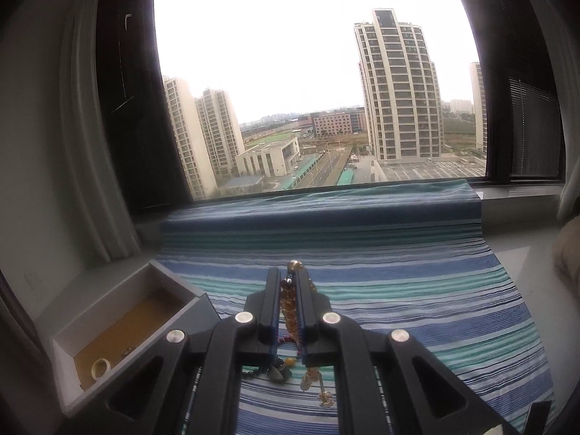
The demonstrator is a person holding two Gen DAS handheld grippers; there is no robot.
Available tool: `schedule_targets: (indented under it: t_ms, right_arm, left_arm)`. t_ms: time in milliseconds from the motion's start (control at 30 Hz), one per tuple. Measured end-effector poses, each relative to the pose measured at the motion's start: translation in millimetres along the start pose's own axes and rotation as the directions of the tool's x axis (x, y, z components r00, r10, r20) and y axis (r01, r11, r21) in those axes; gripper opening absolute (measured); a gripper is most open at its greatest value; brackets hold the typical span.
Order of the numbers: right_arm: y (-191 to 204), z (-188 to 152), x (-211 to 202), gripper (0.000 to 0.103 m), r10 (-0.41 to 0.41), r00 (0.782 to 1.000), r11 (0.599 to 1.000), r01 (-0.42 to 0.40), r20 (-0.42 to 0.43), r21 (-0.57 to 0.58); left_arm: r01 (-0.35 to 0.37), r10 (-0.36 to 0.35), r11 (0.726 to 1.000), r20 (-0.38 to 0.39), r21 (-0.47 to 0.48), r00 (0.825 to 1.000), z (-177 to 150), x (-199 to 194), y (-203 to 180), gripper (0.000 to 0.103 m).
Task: Organize jewelry
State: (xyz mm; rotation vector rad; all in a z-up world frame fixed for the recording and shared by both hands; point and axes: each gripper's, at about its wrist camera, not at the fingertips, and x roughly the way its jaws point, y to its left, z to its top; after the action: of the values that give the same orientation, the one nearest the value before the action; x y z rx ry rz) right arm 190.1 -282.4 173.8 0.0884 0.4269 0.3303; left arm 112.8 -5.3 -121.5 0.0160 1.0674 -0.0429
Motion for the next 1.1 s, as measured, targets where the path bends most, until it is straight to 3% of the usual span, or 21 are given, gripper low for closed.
schedule_targets:
  t_ms: [67,167,267,500,600,633,700,733,767,867,933,967,1033,1100]
  right_arm:
    - [4.1,-3.9,0.5,0.008,-0.002,1.0,1.0,0.002,-0.002,-0.028]
    - [-0.4,-30.1,29.4,0.008,-0.016,0.986,0.999,0.011,-0.163,-0.03]
    - [-8.4,-56.7,47.9,0.008,-0.009,0.975,1.0,0.008,-0.224,-0.004]
    - [20.1,-109.8,97.2,0.008,0.065,0.924,0.994,-0.095,-0.376,-0.061]
    - [43.2,-132.9,118.1,0.009,0.114,0.893,0.983,-0.165,-0.436,-0.079]
    - [51.9,-142.0,126.8,0.011,0.141,0.868,0.976,-0.203,-0.476,-0.082]
    - [57.9,-156.8,141.4,0.03,0.191,0.812,0.967,-0.252,-0.552,-0.036]
    - [54.5,-157.4,140.2,0.038,0.217,0.802,0.965,-0.264,-0.556,-0.004]
    - [49.0,-156.4,138.9,0.038,0.234,0.803,0.963,-0.269,-0.548,0.016]
    - [12.9,-144.8,129.2,0.038,0.192,0.84,0.98,-0.187,-0.507,0.061]
    - [-16.1,-140.7,129.8,0.038,0.108,0.854,0.994,-0.081,-0.509,0.076]
    - [-28.2,-143.0,132.4,0.038,0.055,0.845,0.998,-0.029,-0.531,0.058]
    - [-46.3,-156.4,145.0,0.038,-0.024,0.799,0.999,0.037,-0.601,0.008]
    - [-60.3,-176.1,155.5,0.038,-0.052,0.763,0.998,0.065,-0.644,-0.003]
  left_arm:
    - [-0.002,0.002,1.0,0.0,0.0,1.0,0.1,0.2,-1.1,0.094]
    - [0.001,-0.001,1.0,-0.001,0.002,1.0,0.2,-0.1,-0.6,0.094]
    - [-0.001,0.001,1.0,0.001,0.001,1.0,-0.1,-0.2,-0.6,0.094]
    - [-0.002,0.002,1.0,-0.003,0.0,1.0,0.5,-0.2,0.3,0.095]
    - [-0.002,0.002,1.0,-0.003,0.0,1.0,0.9,-0.1,0.9,0.095]
    - [-0.002,0.002,1.0,-0.003,0.001,1.0,0.8,-0.1,1.1,0.095]
    - [-0.001,0.001,1.0,-0.001,0.002,1.0,0.6,-0.1,1.5,0.095]
    - [0.0,0.0,1.0,0.0,0.002,1.0,0.6,0.1,1.7,0.095]
    - [0.0,0.0,1.0,0.002,0.003,1.0,0.5,0.3,1.5,0.095]
    - [0.001,-0.001,1.0,0.004,0.002,1.0,0.8,1.1,1.2,0.096]
    - [0.002,-0.002,1.0,0.006,0.002,1.0,1.2,1.8,0.9,0.097]
    - [0.002,-0.002,1.0,0.007,0.002,1.0,1.2,1.8,0.9,0.097]
    - [0.003,-0.003,1.0,0.008,0.003,1.0,1.1,1.7,1.0,0.097]
    - [0.002,-0.002,1.0,0.007,0.002,1.0,0.6,1.5,0.9,0.097]
